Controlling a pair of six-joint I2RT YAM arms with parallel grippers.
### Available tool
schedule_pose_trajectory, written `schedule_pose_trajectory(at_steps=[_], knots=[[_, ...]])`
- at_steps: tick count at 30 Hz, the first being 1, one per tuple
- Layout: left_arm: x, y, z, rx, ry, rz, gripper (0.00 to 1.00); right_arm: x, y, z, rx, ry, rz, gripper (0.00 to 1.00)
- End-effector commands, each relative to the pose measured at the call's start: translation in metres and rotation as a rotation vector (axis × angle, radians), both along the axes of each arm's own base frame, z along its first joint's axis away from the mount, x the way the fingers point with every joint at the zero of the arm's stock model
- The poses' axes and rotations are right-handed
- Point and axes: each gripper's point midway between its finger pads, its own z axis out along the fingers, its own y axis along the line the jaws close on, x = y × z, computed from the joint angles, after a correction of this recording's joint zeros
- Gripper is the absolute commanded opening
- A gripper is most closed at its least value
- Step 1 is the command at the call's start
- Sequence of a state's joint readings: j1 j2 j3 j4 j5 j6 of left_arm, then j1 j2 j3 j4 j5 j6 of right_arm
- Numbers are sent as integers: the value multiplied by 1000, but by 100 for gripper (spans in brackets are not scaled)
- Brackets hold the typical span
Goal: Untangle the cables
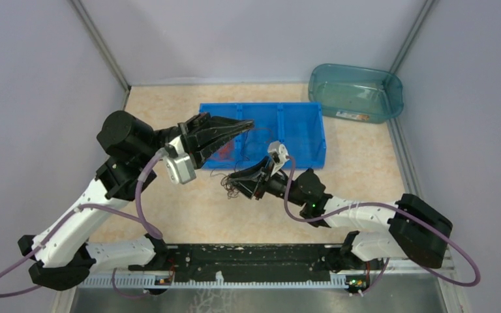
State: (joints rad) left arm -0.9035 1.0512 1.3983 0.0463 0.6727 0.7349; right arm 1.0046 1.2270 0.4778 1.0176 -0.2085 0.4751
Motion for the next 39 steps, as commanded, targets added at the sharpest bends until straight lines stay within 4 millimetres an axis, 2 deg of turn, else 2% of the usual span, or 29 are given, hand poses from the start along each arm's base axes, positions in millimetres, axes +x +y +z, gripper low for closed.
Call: schedule_pose_trajectory(at_steps=[1,8,15,24,28,34,36,39], knots=[[-7,9,41,-96,-18,-3,0,-2,-3,7,53,-10,9,31],[-8,14,88,-184,-54,5,0,-3,-6,-37,24,88,8,29],[-8,18,114,-234,-79,14,0,-4,-11,-61,3,140,-4,28],[-12,29,159,-337,-215,52,0,-7,-17,-105,-124,175,-52,29],[-13,40,187,-416,-301,99,0,-7,-24,-124,-163,192,-88,29],[-18,56,214,-526,-487,193,0,-5,-37,-145,-198,226,-140,29],[-15,65,226,-594,-559,264,0,-6,-38,-152,-217,231,-155,32],[-15,90,247,-752,-660,393,0,-8,-40,-161,-242,238,-171,34]])
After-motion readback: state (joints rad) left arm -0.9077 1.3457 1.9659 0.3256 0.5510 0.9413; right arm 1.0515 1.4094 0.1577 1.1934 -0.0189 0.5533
